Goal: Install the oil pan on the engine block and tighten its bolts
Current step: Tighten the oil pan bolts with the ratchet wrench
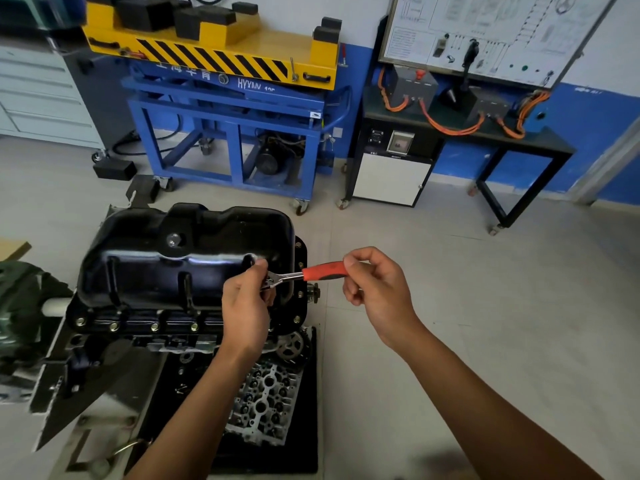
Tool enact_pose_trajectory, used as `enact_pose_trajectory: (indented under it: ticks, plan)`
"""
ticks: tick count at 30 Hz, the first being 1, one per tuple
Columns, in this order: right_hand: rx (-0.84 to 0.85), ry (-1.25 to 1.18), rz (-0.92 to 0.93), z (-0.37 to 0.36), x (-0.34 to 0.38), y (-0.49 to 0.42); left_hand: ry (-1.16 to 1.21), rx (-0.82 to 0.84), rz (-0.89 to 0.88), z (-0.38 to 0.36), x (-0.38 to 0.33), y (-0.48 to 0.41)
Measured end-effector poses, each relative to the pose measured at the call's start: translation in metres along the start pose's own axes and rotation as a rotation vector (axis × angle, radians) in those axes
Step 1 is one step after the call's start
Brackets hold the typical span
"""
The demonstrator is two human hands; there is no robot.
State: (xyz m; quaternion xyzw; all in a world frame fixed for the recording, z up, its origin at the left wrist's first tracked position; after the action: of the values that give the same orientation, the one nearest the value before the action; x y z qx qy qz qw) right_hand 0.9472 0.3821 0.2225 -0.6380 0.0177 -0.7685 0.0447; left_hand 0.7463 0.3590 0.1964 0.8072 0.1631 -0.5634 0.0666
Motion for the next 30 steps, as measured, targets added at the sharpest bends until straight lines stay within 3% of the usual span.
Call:
enact_pose_trajectory:
  ticks: [9,18,23,30]
  plan:
    - [-0.043,0.027,-0.024,0.006,-0.007,0.024,0.035,0.032,-0.020,-0.002,0.006,0.005]
    - [-0.073,0.110,0.017,0.004,-0.015,0.067,-0.071,0.243,-0.194,-0.011,-0.016,0.005]
    - [0.034,0.133,0.034,-0.010,-0.015,0.079,-0.011,0.224,-0.039,-0.009,-0.006,-0.004]
    - [-0.068,0.190,-0.024,0.008,-0.008,0.025,0.196,0.282,0.093,-0.014,0.002,-0.007]
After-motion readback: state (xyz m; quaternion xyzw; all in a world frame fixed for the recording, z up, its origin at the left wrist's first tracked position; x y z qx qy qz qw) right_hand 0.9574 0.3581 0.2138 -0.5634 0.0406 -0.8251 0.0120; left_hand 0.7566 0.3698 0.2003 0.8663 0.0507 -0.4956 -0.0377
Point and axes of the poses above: each hand's wrist, its own y-axis away from the middle knuckle, its own z-axis out of the back of the hand, x = y × z, the point moved 8 cm from there along -y, towards the middle knuckle, and after that the axes turned 13 degrees about y, right-handed, at the moved point
